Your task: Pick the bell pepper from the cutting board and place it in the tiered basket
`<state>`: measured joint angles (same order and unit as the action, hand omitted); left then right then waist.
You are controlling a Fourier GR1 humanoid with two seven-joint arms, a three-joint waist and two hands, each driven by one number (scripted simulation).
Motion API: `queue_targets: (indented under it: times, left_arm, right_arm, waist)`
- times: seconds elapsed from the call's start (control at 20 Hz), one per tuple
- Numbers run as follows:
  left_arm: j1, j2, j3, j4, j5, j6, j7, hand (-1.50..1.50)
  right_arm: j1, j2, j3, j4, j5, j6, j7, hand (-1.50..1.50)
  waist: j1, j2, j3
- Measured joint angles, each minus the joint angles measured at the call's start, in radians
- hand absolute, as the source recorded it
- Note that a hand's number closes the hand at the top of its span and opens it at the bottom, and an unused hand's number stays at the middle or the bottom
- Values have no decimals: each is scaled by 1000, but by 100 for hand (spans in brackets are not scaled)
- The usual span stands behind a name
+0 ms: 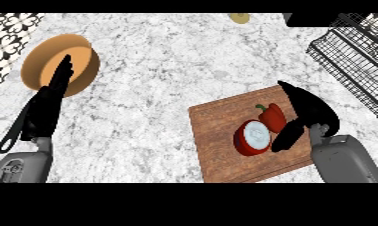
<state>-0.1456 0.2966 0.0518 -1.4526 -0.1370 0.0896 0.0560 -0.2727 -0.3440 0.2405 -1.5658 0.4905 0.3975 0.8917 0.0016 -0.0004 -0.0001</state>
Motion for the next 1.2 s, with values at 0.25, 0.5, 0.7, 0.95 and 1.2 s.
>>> queue_targets:
  times: [0.25, 0.5, 0.7, 0.95, 1.2]
  left_arm:
    - [-11, -11, 17, -11, -18, -13, 19, 0]
    - [-24, -32, 22, -13, -38, -15, 32, 0]
    - [3, -33, 38, -19, -39, -33, 6, 0]
    - [-24, -41, 48, 11, -52, -35, 1, 0]
    - [-10, -46, 52, 12, -52, -39, -9, 0]
  right_arm:
    - [-20, 44, -21, 74, 50, 14, -32, -150]
    - [-49, 93, -44, 157, 88, 11, -69, -150]
    - [-62, 123, -60, 201, 106, 20, -85, -150]
    - [-62, 141, -70, 262, 114, 43, -124, 150]
    - [-54, 104, 2, 257, 166, 89, -211, 150]
  waist:
    - [0, 0, 0]
    - [1, 0, 0]
    - [1, 1, 0]
    - [0, -1, -2]
    - [0, -5, -6]
